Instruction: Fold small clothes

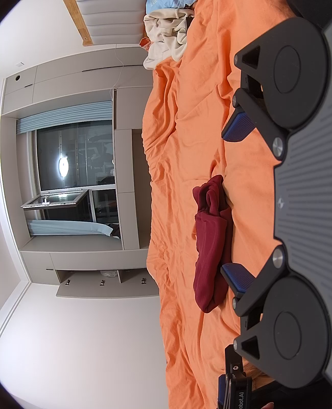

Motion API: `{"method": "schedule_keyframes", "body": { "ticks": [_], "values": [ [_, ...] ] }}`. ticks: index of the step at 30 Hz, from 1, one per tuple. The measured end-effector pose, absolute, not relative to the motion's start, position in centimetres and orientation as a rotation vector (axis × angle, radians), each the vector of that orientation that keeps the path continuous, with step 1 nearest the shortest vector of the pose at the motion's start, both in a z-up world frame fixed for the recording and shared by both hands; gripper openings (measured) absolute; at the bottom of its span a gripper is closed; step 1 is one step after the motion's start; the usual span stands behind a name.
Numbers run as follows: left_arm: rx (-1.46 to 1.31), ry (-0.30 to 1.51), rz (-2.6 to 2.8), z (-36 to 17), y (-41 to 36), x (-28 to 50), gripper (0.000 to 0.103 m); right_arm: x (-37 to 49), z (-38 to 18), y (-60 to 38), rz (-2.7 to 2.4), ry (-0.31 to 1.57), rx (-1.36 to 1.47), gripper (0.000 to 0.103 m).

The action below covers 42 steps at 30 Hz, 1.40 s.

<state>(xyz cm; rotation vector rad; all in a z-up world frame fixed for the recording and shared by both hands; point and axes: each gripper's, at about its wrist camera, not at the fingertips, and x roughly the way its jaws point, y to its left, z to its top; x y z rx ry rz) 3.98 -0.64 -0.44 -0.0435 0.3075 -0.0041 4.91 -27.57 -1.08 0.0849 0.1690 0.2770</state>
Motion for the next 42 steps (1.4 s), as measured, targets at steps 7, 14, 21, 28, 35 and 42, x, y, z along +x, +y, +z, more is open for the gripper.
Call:
{"method": "schedule_keyframes", "body": {
  "ticks": [7,14,21,28,35,42],
  "values": [
    [-0.043,0.307,-0.004,-0.45,-0.63,4.00,0.102,4.86,-1.11,-27.56,0.277,0.169,0.085,0.103],
    [-0.044,0.307,-0.004,-0.50,-0.58,4.03,0.102,4.86,-1.06,-27.54,0.277,0.169,0.085,0.103],
    [-0.047,0.290,0.028,-0.39,-0.84,3.74,0.102,4.87,-1.02,-27.53,0.276,0.170,0.085,0.103],
    [-0.017,0.295,0.120,-0.19,-1.35,3.69,0.102,4.84,-1.03,-27.55,0.277,0.171,0.084,0.103],
    [-0.021,0.298,0.118,-0.14,-1.45,3.53,0.102,4.82,-1.08,-27.57,0.276,0.171,0.084,0.103],
    [-0.036,0.299,0.120,-0.13,-1.44,3.40,0.102,4.83,-1.03,-27.55,0.276,0.171,0.084,0.103]
  ]
}}
